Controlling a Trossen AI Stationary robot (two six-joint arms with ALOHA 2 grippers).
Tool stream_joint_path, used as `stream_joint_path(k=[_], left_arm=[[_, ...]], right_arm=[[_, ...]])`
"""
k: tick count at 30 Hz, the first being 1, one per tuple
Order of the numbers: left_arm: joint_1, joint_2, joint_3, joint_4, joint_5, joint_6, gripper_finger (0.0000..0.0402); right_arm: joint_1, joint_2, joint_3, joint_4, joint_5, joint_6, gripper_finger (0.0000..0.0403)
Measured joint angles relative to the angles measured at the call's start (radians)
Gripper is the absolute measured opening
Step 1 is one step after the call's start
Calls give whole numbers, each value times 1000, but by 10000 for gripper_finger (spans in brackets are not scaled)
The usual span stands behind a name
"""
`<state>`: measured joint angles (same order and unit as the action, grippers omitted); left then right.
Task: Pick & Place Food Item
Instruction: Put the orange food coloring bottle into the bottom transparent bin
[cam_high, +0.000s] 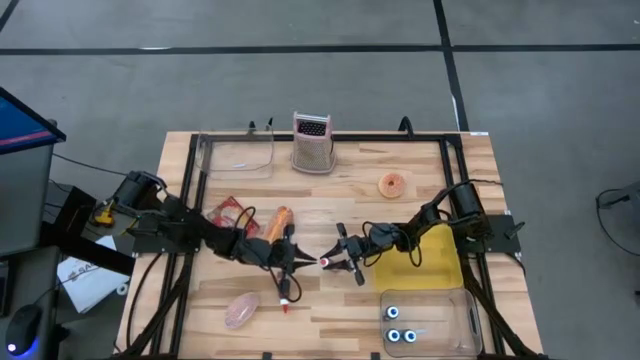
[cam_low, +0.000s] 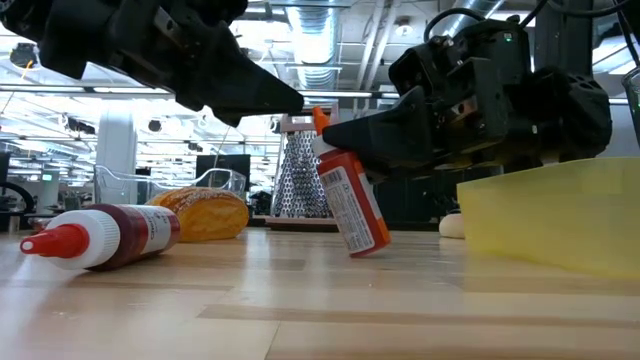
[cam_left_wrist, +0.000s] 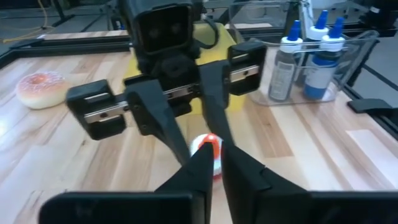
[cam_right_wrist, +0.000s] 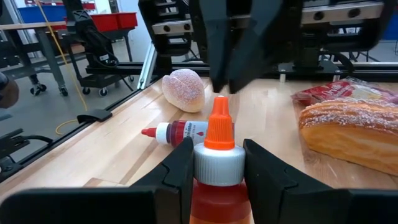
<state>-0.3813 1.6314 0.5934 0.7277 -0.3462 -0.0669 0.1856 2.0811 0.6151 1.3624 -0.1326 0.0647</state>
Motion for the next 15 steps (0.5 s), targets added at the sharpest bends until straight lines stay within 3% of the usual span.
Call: stream_joint_path(k=[5, 11, 15], left_arm=[[3, 0, 0, -1, 13, -1, 21], [6, 2, 1, 14, 13, -12, 64], [23, 13, 1, 20, 31, -28, 70]], right_arm=[[-2, 0, 0, -1, 2, 5, 97], [-3, 0, 0, -1, 2, 7, 98], [-3, 1, 0, -1, 2, 7, 99]])
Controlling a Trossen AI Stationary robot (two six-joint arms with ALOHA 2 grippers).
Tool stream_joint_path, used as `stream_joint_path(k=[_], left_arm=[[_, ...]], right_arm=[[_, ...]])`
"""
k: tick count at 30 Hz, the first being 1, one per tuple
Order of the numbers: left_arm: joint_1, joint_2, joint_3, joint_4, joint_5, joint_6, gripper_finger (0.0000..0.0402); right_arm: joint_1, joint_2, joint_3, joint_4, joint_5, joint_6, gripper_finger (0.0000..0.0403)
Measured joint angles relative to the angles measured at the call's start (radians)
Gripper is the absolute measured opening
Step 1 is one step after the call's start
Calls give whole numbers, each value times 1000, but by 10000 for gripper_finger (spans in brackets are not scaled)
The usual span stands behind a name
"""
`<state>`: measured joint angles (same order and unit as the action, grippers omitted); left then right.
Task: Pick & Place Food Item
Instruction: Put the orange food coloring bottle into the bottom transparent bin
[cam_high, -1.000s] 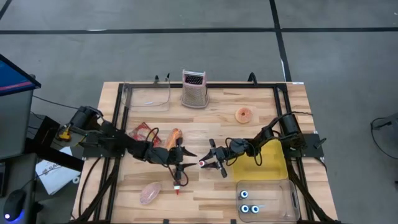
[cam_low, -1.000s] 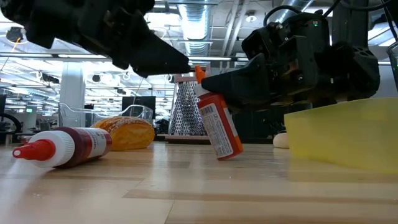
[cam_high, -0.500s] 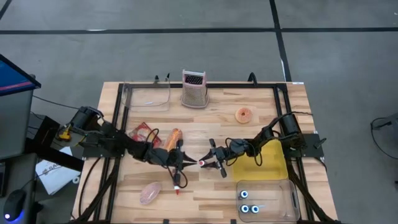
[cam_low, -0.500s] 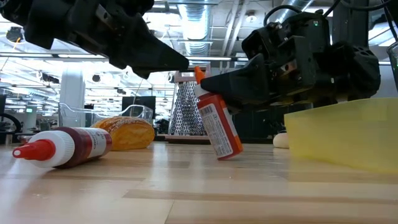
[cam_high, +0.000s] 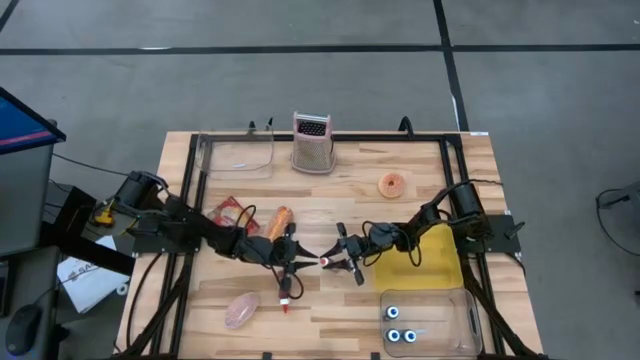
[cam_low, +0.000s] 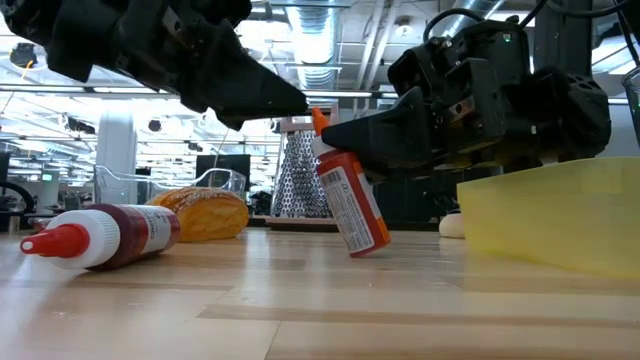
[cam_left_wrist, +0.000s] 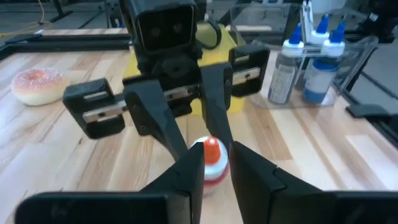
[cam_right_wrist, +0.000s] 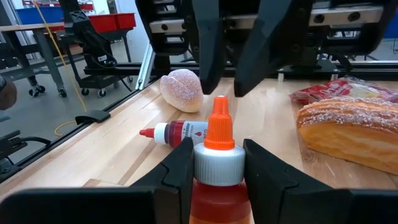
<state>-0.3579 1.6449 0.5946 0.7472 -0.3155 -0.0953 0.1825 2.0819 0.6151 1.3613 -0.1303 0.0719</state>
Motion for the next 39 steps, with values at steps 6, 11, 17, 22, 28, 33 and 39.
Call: stream_joint_path(k=[6, 11, 17, 22, 28, 33, 39], left_arm=[[26, 46, 22, 15, 38, -15, 39], [30, 83, 58, 19, 61, -9, 22], [31, 75, 59, 8, 61, -7, 20], [33, 77, 62, 13, 53, -7, 19], [38, 78, 63, 33, 47, -7, 17], [39, 78, 63, 33, 61, -7, 17], [40, 78, 63, 31, 60, -4, 14]], right_arm=[[0, 0, -1, 2, 0, 0, 100], [2, 0, -6, 8, -17, -4, 102], [2, 0, -6, 10, -14, 9, 106], [1, 2, -3, 14, -1, 43, 142], [-2, 6, -3, 27, 88, 34, 200], [-4, 6, -3, 61, 128, 24, 233], [-3, 4, -3, 84, 124, 23, 243]])
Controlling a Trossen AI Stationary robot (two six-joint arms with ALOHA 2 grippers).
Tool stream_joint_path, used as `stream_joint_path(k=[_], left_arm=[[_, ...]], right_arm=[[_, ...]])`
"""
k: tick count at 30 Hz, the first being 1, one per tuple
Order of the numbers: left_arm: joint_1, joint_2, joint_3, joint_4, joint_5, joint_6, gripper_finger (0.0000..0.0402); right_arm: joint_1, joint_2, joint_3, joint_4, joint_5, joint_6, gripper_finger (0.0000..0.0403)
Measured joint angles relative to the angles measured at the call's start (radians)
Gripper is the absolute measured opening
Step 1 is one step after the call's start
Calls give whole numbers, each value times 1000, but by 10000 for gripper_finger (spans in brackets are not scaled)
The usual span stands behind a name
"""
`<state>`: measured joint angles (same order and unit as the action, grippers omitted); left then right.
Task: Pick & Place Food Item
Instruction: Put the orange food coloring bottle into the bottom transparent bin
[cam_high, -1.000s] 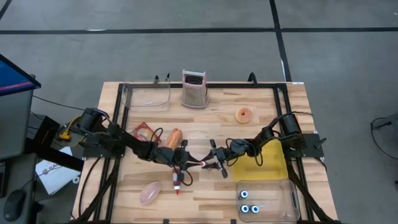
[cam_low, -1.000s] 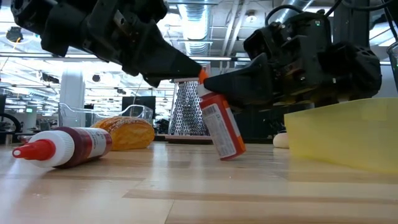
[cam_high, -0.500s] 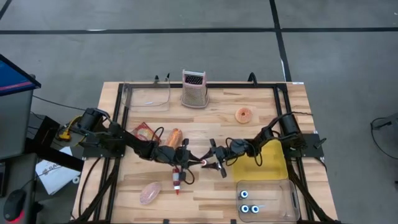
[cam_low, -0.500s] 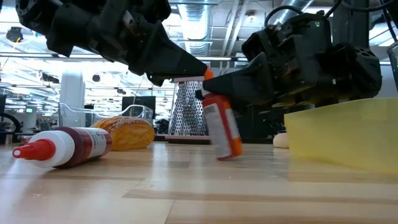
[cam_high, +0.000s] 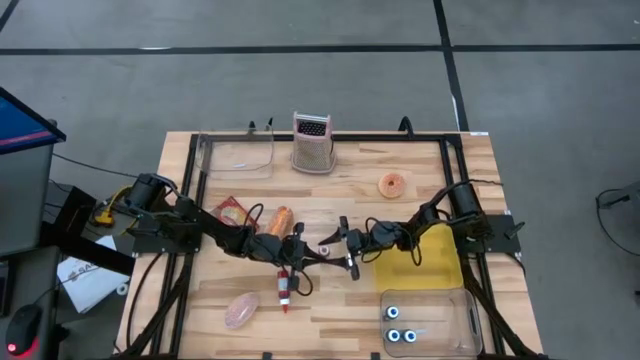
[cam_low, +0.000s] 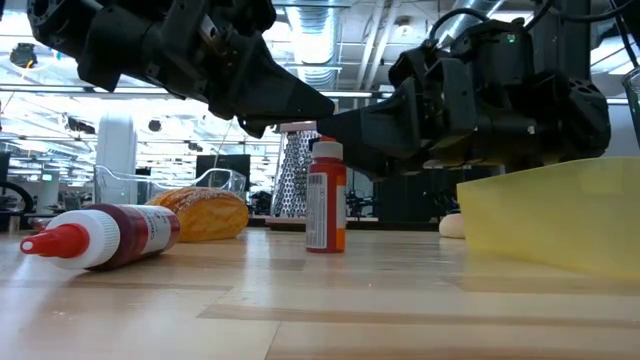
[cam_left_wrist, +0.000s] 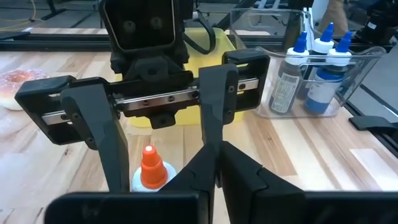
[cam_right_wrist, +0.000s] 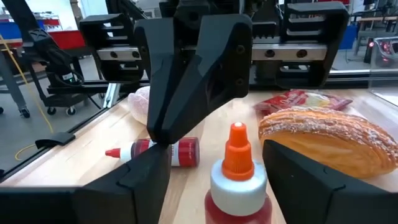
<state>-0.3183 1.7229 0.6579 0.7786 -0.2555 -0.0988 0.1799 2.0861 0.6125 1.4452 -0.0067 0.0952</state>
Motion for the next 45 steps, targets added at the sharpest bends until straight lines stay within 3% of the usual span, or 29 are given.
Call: stream_joint_path(k=[6, 13, 22, 24, 26, 31, 36, 41, 45], left_arm=[[-1, 0, 0, 5, 19, 39, 14], [-10, -45, 0, -2, 25, 85, 60], [-66, -306, -3, -261, 25, 126, 114], [-87, -371, -3, -350, 20, 125, 120], [-109, -434, -3, -467, 20, 116, 123], [-156, -557, -3, -635, 20, 68, 124], [-166, -652, -4, -626, -14, 125, 125], [-159, -757, -3, -594, -60, 188, 125], [-159, -814, -3, -581, -93, 206, 125]], right_arm=[[2, 0, 0, 5, -5, 0, 244], [-6, -6, 0, 72, -8, -20, 244], [-13, -82, -2, 70, -19, -22, 244], [-12, -135, -1, 5, -29, -18, 244], [-14, -214, 2, -162, -48, -16, 244], [-23, -446, 72, -791, -48, 24, 244], [-32, -606, 270, -1420, -37, 53, 244], [-32, -614, 539, -1866, -21, 62, 244], [-38, -509, 760, -2163, -47, 71, 244]])
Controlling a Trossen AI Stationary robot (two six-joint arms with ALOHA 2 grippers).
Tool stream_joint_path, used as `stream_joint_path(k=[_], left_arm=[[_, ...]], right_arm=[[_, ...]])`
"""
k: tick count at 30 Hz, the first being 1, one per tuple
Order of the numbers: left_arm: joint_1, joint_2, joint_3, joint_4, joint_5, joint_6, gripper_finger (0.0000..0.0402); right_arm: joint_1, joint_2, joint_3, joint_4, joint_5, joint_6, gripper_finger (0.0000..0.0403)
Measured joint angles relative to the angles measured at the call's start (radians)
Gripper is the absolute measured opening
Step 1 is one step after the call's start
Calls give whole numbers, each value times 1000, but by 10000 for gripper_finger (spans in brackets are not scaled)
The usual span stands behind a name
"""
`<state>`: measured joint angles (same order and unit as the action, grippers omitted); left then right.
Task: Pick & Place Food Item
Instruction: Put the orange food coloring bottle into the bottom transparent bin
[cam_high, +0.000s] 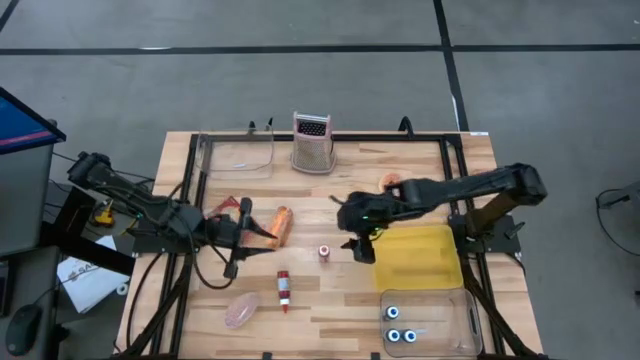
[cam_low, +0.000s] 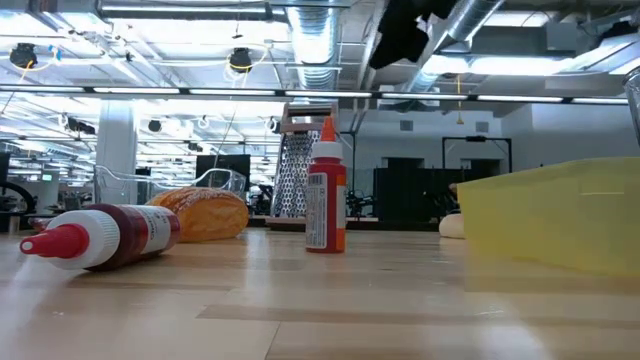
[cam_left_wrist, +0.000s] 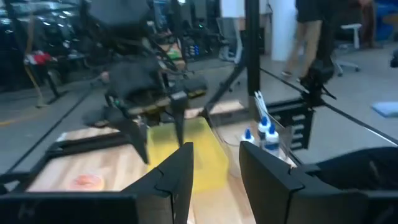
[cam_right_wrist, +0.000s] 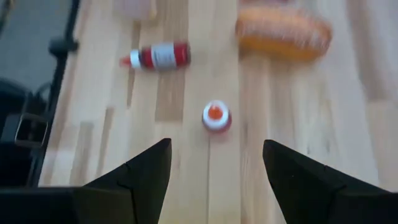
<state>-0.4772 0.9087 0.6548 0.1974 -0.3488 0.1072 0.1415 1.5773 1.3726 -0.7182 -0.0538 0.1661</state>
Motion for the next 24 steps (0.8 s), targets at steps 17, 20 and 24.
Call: stream_joint_path(k=[17, 20, 24], left_arm=[[-84, 14, 0, -47, -7, 45, 125], [-105, 12, 0, -86, -6, 22, 125], [-132, -1, 0, -120, -17, 17, 125]], right_arm=[[12, 429, 464, -399, 3, -266, 244], [20, 439, 453, -367, 37, -318, 244], [22, 440, 434, -294, 54, -357, 244]])
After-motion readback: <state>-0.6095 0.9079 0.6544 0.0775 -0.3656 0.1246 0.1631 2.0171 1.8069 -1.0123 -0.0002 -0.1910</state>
